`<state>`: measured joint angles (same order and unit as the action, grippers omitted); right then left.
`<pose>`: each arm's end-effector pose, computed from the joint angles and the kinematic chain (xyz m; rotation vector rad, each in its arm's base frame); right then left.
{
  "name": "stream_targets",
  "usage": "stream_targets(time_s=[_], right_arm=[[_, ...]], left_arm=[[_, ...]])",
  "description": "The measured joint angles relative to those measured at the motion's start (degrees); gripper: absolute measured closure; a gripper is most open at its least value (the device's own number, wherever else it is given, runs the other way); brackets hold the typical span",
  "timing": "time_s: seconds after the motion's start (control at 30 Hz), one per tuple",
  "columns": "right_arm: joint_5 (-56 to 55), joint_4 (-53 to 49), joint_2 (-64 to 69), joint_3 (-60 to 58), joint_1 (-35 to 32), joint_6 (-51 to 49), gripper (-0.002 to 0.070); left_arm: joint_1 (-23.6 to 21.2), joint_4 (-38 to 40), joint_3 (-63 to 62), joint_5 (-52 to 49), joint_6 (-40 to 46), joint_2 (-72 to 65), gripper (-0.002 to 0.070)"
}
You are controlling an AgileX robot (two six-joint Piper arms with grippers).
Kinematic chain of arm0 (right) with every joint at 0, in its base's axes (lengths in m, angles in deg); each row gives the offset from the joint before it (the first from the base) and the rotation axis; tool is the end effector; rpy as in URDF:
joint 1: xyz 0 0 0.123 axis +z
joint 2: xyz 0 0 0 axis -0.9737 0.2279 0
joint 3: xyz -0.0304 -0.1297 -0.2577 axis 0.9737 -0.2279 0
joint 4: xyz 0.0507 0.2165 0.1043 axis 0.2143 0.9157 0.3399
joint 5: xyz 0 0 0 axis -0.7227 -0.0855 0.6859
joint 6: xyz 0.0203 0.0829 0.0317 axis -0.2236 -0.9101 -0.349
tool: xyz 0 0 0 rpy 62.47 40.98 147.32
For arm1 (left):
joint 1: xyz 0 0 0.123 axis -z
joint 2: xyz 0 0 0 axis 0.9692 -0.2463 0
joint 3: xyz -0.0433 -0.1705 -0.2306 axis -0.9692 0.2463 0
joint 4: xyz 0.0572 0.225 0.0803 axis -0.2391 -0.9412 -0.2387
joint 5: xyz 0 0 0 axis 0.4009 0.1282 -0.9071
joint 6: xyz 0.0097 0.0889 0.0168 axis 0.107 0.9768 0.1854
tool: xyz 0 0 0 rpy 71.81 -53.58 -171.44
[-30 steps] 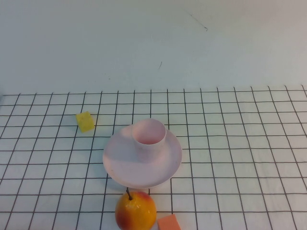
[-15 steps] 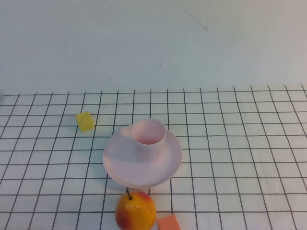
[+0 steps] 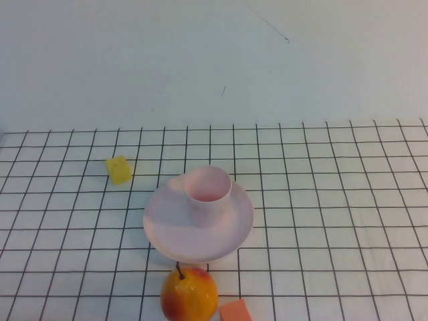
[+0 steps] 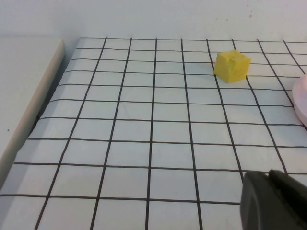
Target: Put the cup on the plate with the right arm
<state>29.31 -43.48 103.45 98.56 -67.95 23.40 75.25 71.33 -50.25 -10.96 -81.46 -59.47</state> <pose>0.0977 0.0178 0.3762 -0.4991 1.7377 -0.1369 0.0420 -0.0009 0.1762 -0.0943 1.8269 -0.0794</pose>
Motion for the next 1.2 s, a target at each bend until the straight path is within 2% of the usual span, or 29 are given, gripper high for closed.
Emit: stream_targets(time_s=[0.23, 0.4, 0.7, 0.83, 1.2], right_arm=[[-8.47, 1.79, -19.37, -22.54, -12.42, -2.12, 0.0678], [-10.02, 1.92, -28.98, -32.67, -16.37, -3.29, 0.0678], [-10.51, 1.92, -33.85, -43.90, -17.03, -3.52, 0.0678], [-7.42, 1.81, -33.85, -44.71, -16.20, -3.65, 0.0678], [-7.24, 1.44, -33.85, -44.71, -15.42, -3.65, 0.0678]], left_arm=[[0.00, 0.00, 0.00, 0.00, 0.00, 0.00, 0.0678], [0.00, 0.00, 0.00, 0.00, 0.00, 0.00, 0.0678], [0.00, 0.00, 0.00, 0.00, 0.00, 0.00, 0.0678], [0.00, 0.00, 0.00, 0.00, 0.00, 0.00, 0.0678], [0.00, 0.00, 0.00, 0.00, 0.00, 0.00, 0.0678]])
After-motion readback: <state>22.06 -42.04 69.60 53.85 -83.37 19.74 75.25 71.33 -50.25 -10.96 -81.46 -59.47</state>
